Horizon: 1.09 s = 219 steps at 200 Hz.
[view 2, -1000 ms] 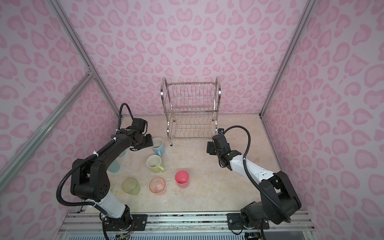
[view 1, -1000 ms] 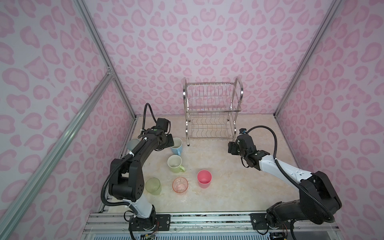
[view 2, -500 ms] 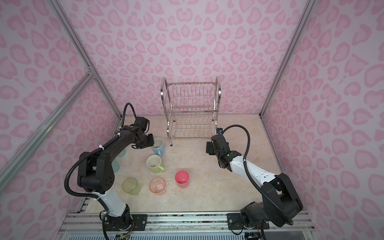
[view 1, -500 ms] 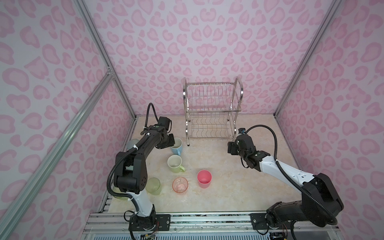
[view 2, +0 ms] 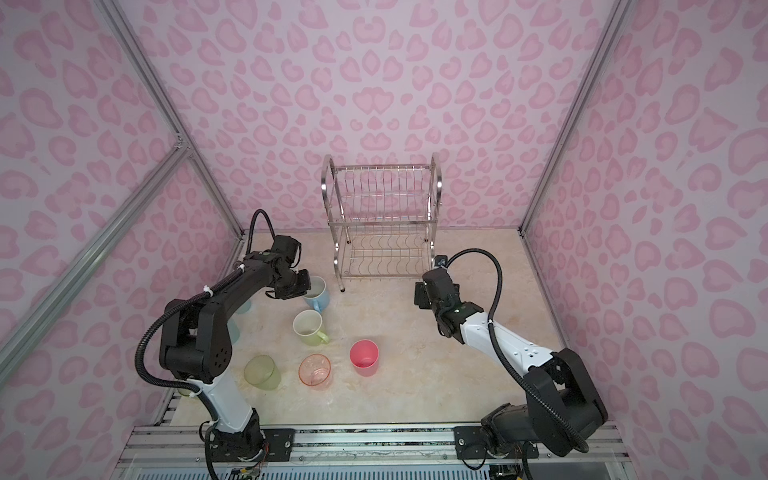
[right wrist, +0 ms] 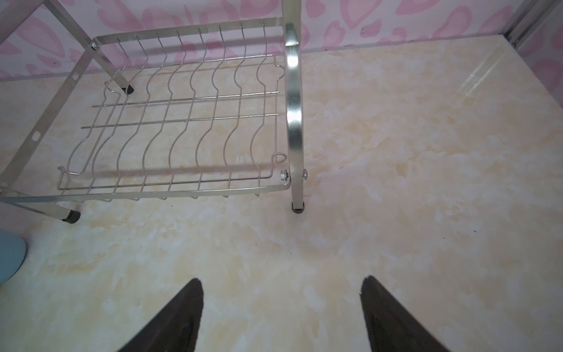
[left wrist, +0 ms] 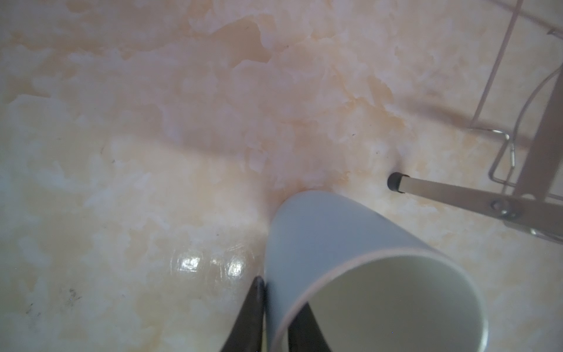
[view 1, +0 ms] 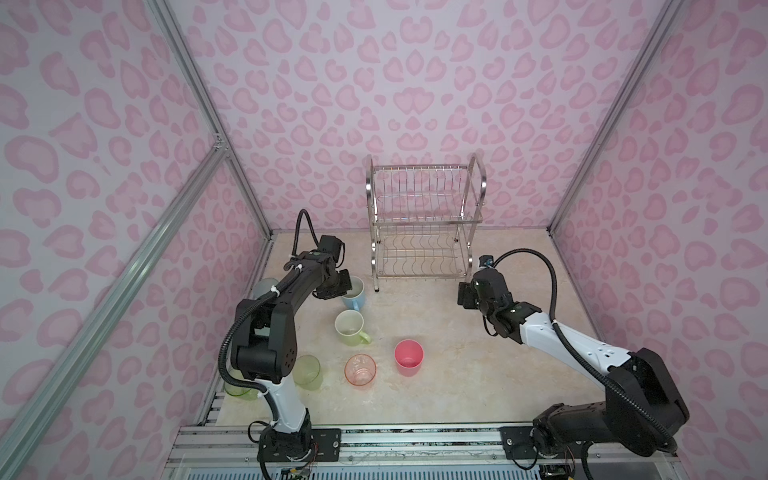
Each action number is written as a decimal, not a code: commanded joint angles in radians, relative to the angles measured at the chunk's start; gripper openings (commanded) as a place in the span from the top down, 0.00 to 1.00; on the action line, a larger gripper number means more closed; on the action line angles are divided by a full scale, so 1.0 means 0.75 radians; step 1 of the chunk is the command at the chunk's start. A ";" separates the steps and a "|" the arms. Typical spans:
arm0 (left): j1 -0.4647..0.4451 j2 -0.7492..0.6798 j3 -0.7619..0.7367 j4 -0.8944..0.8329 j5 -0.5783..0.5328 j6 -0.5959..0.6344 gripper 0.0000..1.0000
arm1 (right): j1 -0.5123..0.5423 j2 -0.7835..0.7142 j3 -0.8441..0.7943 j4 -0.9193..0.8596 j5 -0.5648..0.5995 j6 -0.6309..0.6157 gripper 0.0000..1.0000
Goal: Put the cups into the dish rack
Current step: 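Grasp the light blue mug rim with the left gripper while right hovers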
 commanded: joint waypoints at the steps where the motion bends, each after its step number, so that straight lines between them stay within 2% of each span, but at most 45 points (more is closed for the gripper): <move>1: 0.001 -0.002 0.012 0.010 -0.009 -0.016 0.87 | 0.000 -0.002 -0.009 0.017 0.038 -0.010 0.19; 34: 0.001 0.000 0.012 0.015 -0.010 -0.016 0.94 | 0.000 0.000 -0.003 0.025 0.049 -0.014 0.20; 96: 0.003 -0.030 0.016 0.024 -0.004 -0.021 0.95 | 0.003 -0.008 0.010 0.026 0.049 -0.007 0.20; 152: 0.022 -0.095 0.027 0.055 0.100 -0.048 0.96 | 0.006 -0.024 0.005 0.026 0.100 0.036 0.19; 219: 0.045 -0.174 -0.013 0.119 0.195 -0.096 0.97 | 0.007 -0.047 -0.016 0.052 0.089 0.063 0.20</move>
